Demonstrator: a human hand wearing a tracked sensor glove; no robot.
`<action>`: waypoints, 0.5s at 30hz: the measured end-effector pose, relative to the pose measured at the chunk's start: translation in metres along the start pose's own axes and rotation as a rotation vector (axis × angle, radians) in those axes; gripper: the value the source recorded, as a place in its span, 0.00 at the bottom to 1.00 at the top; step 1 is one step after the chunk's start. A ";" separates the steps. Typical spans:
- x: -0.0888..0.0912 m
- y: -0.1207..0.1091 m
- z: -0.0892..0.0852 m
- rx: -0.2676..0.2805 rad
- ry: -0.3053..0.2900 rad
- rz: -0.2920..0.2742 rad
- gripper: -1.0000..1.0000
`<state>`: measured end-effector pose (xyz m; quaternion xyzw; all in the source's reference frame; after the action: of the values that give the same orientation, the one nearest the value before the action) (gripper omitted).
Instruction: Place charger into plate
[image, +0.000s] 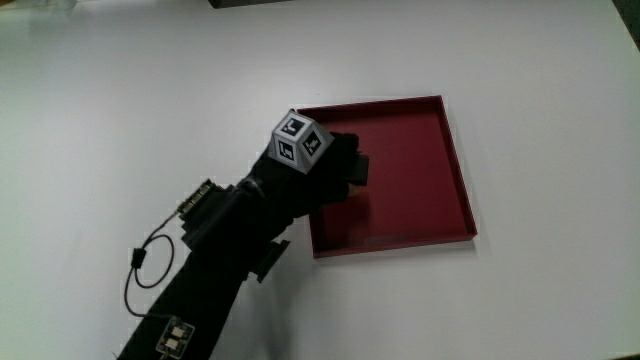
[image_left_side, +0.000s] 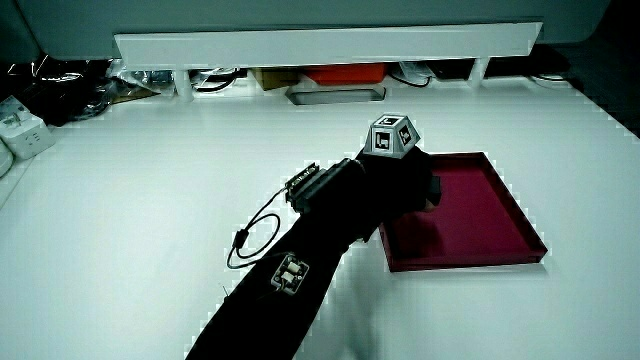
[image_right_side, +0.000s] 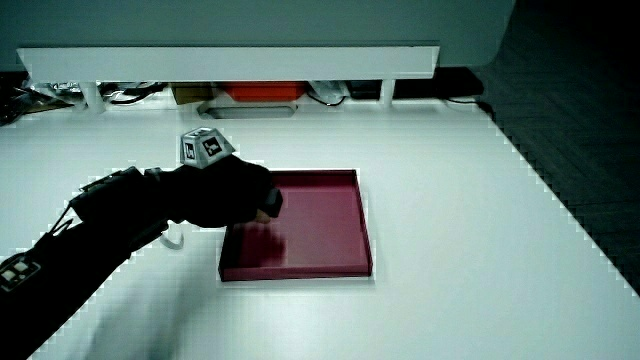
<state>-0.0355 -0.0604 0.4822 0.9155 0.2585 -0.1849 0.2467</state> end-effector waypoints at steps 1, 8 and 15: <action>0.000 0.002 -0.007 -0.001 -0.010 0.006 0.50; 0.005 0.012 -0.038 -0.090 0.014 0.003 0.50; 0.002 0.019 -0.050 -0.124 0.028 0.016 0.50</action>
<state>-0.0127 -0.0460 0.5289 0.9030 0.2656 -0.1537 0.3008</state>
